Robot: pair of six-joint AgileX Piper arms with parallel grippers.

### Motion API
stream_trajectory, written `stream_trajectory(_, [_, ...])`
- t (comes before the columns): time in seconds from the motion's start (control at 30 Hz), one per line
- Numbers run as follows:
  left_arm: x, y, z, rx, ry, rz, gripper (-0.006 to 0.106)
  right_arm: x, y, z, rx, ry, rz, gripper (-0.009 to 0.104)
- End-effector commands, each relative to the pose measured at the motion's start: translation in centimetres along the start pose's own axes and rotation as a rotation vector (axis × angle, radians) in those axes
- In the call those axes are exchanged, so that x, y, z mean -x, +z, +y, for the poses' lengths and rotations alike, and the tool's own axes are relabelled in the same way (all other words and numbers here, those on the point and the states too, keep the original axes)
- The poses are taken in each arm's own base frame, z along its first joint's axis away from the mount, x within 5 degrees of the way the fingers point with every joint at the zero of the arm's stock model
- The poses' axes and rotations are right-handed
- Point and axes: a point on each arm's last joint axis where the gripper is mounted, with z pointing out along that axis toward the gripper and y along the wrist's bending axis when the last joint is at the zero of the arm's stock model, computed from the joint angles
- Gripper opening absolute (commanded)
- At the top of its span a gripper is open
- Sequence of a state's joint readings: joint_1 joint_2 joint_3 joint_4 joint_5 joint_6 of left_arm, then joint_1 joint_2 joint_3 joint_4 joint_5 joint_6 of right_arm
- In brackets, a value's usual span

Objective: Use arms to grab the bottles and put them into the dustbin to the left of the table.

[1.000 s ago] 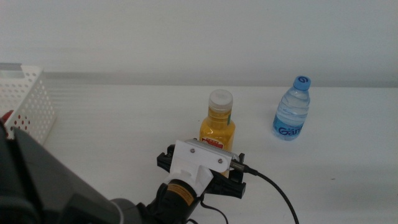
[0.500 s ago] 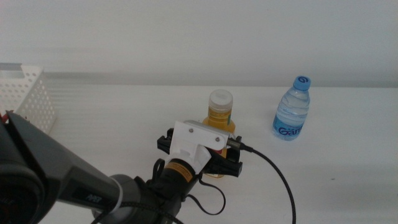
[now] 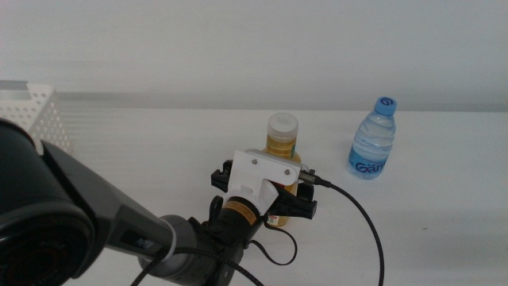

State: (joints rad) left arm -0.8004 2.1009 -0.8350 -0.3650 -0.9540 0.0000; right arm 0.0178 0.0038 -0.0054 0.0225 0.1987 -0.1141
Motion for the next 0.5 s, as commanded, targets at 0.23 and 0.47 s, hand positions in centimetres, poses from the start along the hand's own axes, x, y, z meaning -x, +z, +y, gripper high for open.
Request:
stream_trajectory(0.23, [-0.04,0.27,0.49,0.053,0.038,0.002,0.075,-1.18,0.01,0.05,-0.010,-0.015,-0.005,0.091])
stream_trajectory(0.47, [0.51,-0.11,0.30,0.044,0.057,0.010,0.010,-1.18,0.01,0.05,-0.010,-0.015,-0.005,0.091])
